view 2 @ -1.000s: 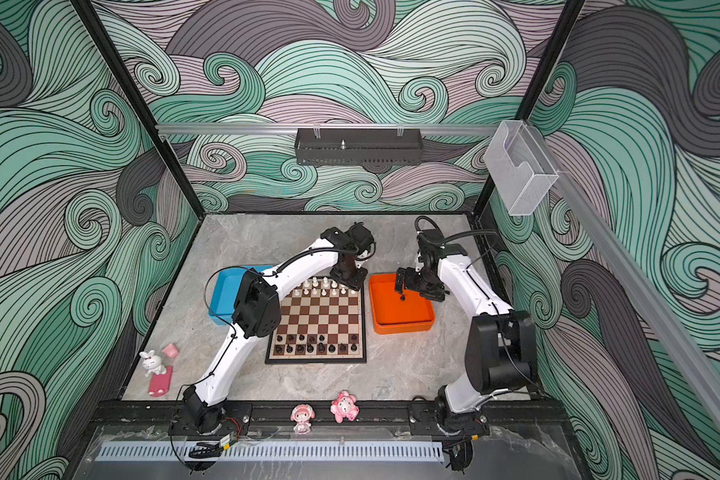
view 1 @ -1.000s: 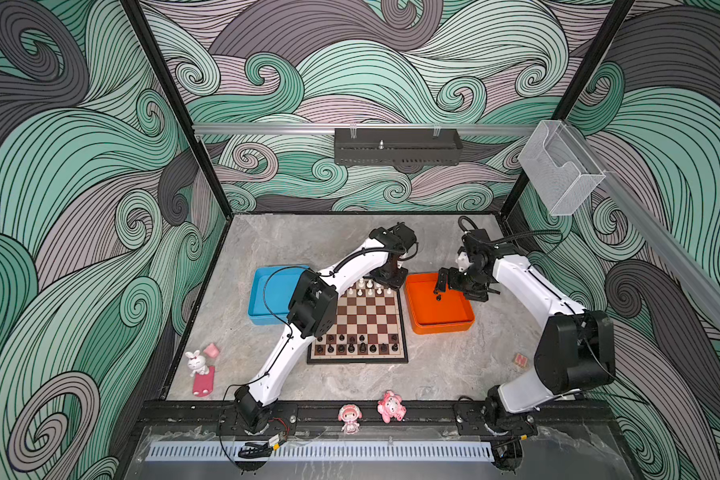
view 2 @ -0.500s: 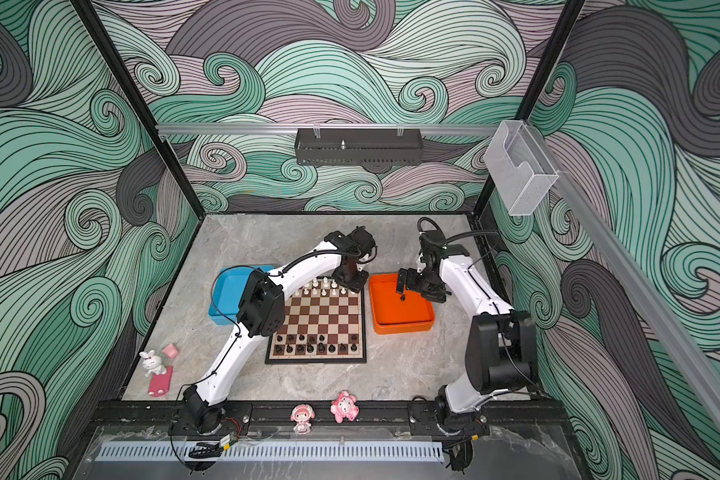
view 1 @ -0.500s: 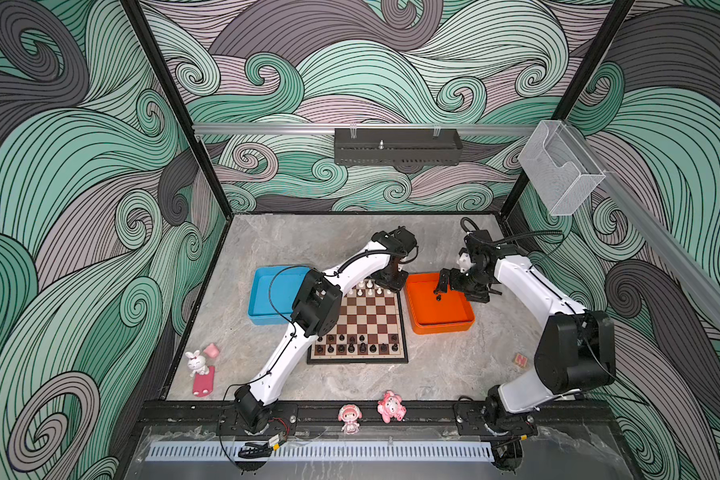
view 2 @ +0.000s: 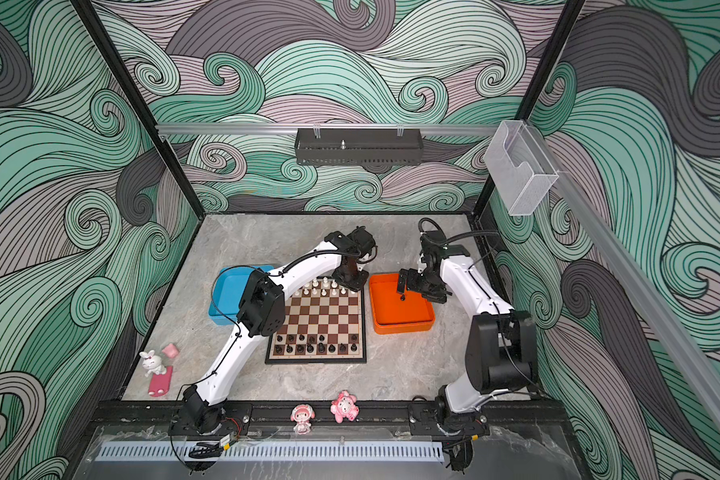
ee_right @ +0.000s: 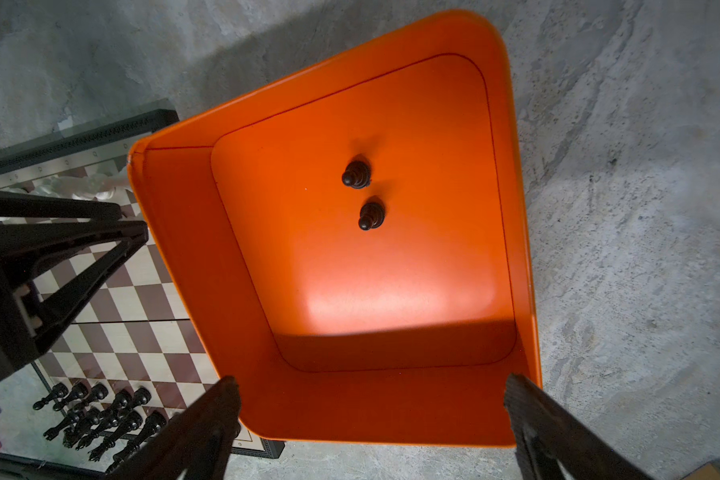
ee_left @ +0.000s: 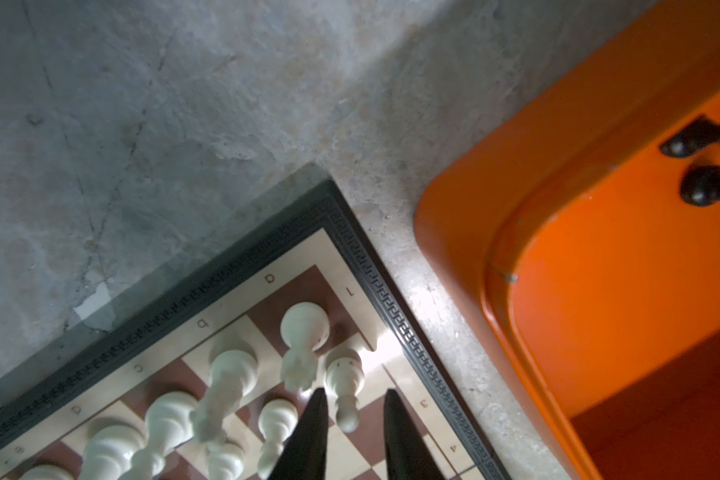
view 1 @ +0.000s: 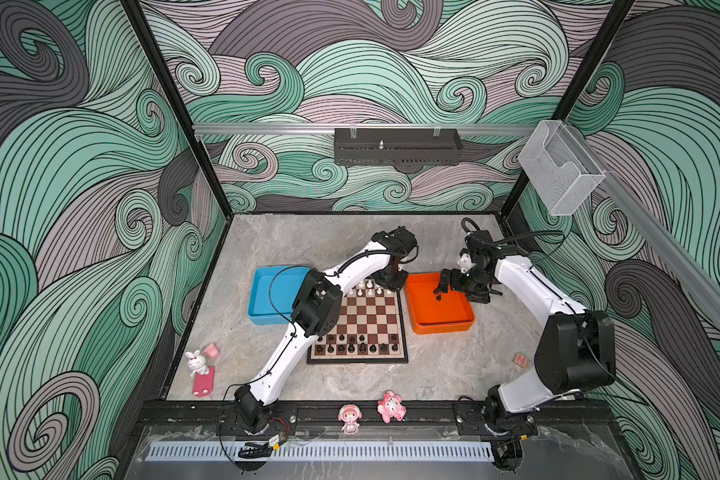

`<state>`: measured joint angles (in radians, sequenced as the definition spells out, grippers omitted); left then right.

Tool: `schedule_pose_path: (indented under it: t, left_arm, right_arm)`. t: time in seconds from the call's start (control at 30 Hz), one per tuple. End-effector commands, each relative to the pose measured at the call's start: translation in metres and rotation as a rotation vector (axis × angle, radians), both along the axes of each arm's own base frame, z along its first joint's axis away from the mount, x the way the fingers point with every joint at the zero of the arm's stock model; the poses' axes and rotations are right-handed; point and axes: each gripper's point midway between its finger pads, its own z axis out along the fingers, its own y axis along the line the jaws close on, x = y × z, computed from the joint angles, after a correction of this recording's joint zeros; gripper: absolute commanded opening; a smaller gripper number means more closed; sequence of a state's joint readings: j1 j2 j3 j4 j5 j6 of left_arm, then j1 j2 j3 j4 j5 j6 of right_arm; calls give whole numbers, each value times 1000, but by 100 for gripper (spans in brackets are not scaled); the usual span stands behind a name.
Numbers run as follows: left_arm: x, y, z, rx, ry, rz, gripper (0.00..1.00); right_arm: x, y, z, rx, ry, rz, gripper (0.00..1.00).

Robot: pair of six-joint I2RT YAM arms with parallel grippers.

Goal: Set up the chess pieces on the board

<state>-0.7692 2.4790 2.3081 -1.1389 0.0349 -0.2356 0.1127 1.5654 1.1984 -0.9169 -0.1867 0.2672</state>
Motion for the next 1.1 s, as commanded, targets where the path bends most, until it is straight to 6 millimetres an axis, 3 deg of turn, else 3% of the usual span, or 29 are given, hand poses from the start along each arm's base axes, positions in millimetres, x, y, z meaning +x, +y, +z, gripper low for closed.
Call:
schedule_pose_path:
  t: [0.0, 1.07]
  left_arm:
    - [3, -4, 0, 1, -14, -6, 27]
    - [-7, 7, -4, 49, 26, 16, 15]
  right_arm:
    - [-4, -1, 1, 6, 3, 4, 99]
    - [-5, 0, 0, 11, 6, 3, 99]
